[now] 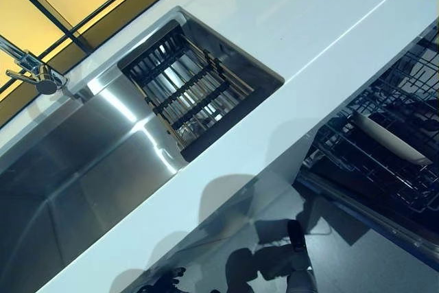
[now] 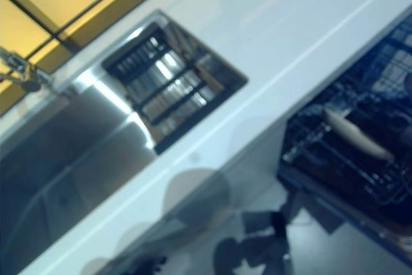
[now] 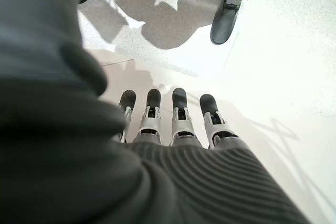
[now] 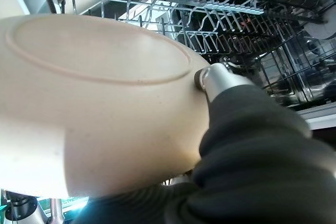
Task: Take plates into dishwasher
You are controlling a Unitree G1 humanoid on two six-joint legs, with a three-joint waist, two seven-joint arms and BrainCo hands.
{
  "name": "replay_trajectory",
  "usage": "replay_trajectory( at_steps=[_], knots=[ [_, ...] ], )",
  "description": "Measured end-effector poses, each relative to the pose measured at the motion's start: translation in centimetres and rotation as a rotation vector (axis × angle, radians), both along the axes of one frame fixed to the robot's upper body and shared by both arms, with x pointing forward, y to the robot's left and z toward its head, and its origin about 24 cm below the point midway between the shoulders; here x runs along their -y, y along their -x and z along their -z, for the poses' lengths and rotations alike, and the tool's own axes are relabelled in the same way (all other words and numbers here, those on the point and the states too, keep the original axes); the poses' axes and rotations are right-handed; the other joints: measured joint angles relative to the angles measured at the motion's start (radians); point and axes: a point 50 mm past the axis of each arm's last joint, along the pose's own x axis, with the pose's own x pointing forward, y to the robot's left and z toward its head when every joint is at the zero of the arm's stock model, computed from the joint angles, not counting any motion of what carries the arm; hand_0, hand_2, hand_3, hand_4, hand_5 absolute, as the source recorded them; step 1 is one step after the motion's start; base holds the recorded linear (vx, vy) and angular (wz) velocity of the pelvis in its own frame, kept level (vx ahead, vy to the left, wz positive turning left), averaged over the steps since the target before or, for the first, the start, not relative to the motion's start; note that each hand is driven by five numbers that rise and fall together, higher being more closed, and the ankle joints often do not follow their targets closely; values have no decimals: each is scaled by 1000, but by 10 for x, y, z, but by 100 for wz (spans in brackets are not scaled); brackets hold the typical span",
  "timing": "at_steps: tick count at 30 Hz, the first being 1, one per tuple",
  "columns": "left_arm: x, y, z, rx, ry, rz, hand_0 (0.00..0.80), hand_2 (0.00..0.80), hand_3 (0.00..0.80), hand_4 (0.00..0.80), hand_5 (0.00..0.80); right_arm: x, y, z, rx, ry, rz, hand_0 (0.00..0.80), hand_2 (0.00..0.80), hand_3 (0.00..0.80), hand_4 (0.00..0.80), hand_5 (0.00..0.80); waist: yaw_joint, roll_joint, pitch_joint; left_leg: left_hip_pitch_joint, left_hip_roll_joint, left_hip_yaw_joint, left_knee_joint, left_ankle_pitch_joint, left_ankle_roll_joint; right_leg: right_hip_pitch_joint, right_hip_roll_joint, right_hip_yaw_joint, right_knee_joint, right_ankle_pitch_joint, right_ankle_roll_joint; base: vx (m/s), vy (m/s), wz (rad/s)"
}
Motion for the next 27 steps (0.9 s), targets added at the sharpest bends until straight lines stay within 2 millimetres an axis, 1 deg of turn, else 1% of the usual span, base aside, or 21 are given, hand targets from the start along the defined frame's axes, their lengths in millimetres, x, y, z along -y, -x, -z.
replay_trajectory(
  at_steps=[8,12,20,24,27],
  knots=[
    [1,-2,-1,6,2,3,0,0,0,0,0,-6,-6,1,-16,15,-15,800,800,800,800,800,1,2,0,-4,2,-1,0,12,18,-8,1,-1,12,-4,-6,2,-34,0],
    [2,-3,-3,14,8,9,0,0,0,0,0,-9,-11,4,-42,35,-21,800,800,800,800,800,3,4,0,-4,4,-2,0,12,18,-9,2,-2,15,-4,-6,2,-37,0],
    [6,-5,-5,23,19,25,0,0,0,0,0,-15,-18,7,-44,22,-40,800,800,800,800,800,7,10,-3,-4,5,-3,0,12,18,-10,3,-3,15,-3,-7,-1,-8,0],
    [7,-5,-5,18,25,34,0,0,0,0,0,-17,-20,6,-50,24,-45,800,800,800,800,800,25,20,-11,-4,6,-3,0,13,19,-11,4,-4,15,-4,-9,1,-17,0],
    [7,-5,-5,16,24,37,0,0,0,0,0,-21,-24,4,-46,26,-60,800,800,800,800,800,26,20,-11,-5,6,-3,0,14,20,-11,4,-5,15,-4,-9,0,-12,1]
  ],
)
